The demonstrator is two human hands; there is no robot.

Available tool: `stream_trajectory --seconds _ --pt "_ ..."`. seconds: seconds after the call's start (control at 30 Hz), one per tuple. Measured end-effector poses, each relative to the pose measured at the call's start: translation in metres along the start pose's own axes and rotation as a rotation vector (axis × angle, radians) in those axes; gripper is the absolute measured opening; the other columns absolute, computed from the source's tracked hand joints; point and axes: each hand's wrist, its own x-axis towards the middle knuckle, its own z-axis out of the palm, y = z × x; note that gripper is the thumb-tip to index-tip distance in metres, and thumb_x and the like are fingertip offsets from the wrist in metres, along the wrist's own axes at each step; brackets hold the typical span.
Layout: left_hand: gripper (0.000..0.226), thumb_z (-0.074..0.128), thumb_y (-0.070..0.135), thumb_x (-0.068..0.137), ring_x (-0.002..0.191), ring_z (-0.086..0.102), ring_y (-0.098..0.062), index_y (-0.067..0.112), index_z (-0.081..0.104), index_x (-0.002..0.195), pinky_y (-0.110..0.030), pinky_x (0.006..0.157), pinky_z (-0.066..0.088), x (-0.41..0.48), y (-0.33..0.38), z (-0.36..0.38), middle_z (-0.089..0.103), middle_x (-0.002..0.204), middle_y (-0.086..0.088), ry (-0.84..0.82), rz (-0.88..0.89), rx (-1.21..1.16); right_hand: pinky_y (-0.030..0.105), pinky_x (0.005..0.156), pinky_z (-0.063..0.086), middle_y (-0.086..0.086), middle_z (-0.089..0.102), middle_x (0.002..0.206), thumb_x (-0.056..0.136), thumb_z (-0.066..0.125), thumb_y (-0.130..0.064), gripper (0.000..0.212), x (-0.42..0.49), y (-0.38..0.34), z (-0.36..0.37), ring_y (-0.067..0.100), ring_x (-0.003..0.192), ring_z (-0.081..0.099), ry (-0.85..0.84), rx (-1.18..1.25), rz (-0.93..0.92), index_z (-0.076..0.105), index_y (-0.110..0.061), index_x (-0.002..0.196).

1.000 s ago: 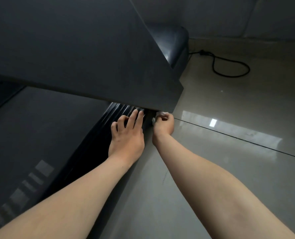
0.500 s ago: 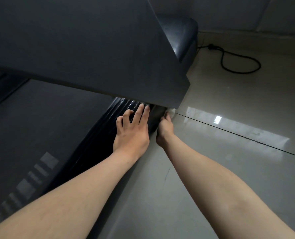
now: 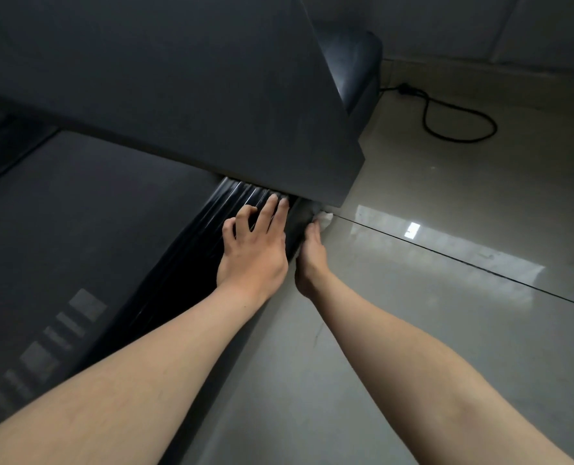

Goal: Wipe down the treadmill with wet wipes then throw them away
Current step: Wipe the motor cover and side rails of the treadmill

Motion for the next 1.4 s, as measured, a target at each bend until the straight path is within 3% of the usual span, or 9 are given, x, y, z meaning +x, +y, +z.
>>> stream_trajectory --seconds 0.13,0.27,0.57,0.73,0.83,1.03,1.13,1.2,1.4 --pt "0.060 0.025 0.032 0.107 0.143 0.019 -0.028 0.025 0.003 0.162 -0.047 0.117 0.019 0.000 -0.001 -0.002 0.006 0.169 0.006 -0.010 0.001 -0.026 0.025 0.096 0.046 -0.005 0.062 0.109 0.104 0.033 -0.058 0.048 -0.011 0.020 -0.002 0.009 0.101 0.057 -0.025 -0.006 0.196 0.058 -0.020 0.122" --pt "0.059 0.026 0.032 0.107 0.143 0.019 -0.026 0.026 0.006 0.162 -0.046 0.117 0.017 0.000 0.000 -0.005 0.007 0.169 0.008 -0.022 0.002 -0.059 0.026 0.117 0.029 -0.016 0.038 0.145 0.110 0.032 -0.033 0.047 -0.021 0.014 0.008 0.005 0.132 0.039 0.018 0.007 0.006 0.031 -0.027 0.156" --pt "0.052 0.032 0.020 0.107 0.148 0.017 -0.021 0.022 0.028 0.159 -0.041 0.123 0.009 0.006 -0.009 -0.015 0.018 0.168 0.008 -0.080 0.015 -0.329 0.032 0.127 0.010 -0.017 0.010 0.166 0.108 0.036 -0.026 0.057 -0.061 0.020 0.014 0.000 0.153 0.005 -0.104 -0.425 -0.393 0.015 -0.033 0.160" --pt "0.050 0.031 0.028 0.110 0.156 0.008 -0.016 0.021 0.026 0.159 -0.041 0.125 0.007 -0.030 -0.032 -0.021 0.016 0.169 0.003 -0.120 0.032 -0.350 0.024 0.117 0.015 -0.001 0.014 0.167 0.111 0.029 -0.017 0.053 -0.094 0.036 -0.002 0.019 0.154 0.015 -0.127 -0.363 0.095 0.011 -0.022 0.161" --pt "0.054 0.026 0.040 0.108 0.154 0.016 -0.022 0.024 0.029 0.159 -0.045 0.123 0.016 -0.062 -0.038 -0.019 0.022 0.167 0.001 -0.065 -0.029 -0.237 0.030 0.119 0.018 0.001 0.015 0.167 0.111 0.028 -0.018 0.054 -0.106 0.035 0.006 0.020 0.152 0.019 -0.114 -0.338 0.142 0.008 -0.025 0.161" --pt "0.055 0.025 0.041 0.106 0.152 0.019 -0.026 0.027 0.026 0.160 -0.048 0.119 0.017 -0.058 -0.036 -0.015 0.022 0.167 0.000 -0.063 -0.029 -0.160 0.027 0.122 0.020 -0.015 0.024 0.164 0.109 0.032 -0.022 0.055 -0.089 -0.002 0.028 0.003 0.147 0.024 -0.047 -0.276 -0.213 0.021 -0.040 0.159" --pt "0.055 0.024 0.041 0.106 0.151 0.019 -0.026 0.027 0.026 0.159 -0.049 0.119 0.017 -0.059 -0.037 -0.014 0.022 0.167 0.000 -0.052 -0.022 -0.169 0.010 0.110 0.024 -0.022 0.027 0.161 0.107 0.034 -0.018 0.058 -0.085 -0.008 0.031 -0.008 0.140 0.026 -0.077 -0.381 -0.327 0.024 -0.050 0.154" --pt "0.056 0.024 0.041 0.105 0.150 0.022 -0.027 0.026 0.029 0.159 -0.049 0.118 0.019 -0.058 -0.036 -0.014 0.025 0.166 -0.001 -0.038 -0.020 -0.156 0.018 0.119 0.020 -0.020 0.022 0.163 0.107 0.033 -0.017 0.058 -0.086 0.002 0.025 -0.005 0.147 0.019 -0.084 -0.425 -0.375 0.021 -0.046 0.156" --pt "0.055 0.024 0.041 0.105 0.149 0.026 -0.029 0.025 0.032 0.158 -0.050 0.117 0.022 -0.059 -0.036 -0.012 0.029 0.165 -0.002 -0.033 -0.027 -0.144 0.035 0.124 0.013 -0.011 0.010 0.167 0.111 0.025 -0.033 0.054 -0.087 0.032 0.011 0.014 0.154 0.011 -0.092 -0.290 0.046 0.003 -0.037 0.160"
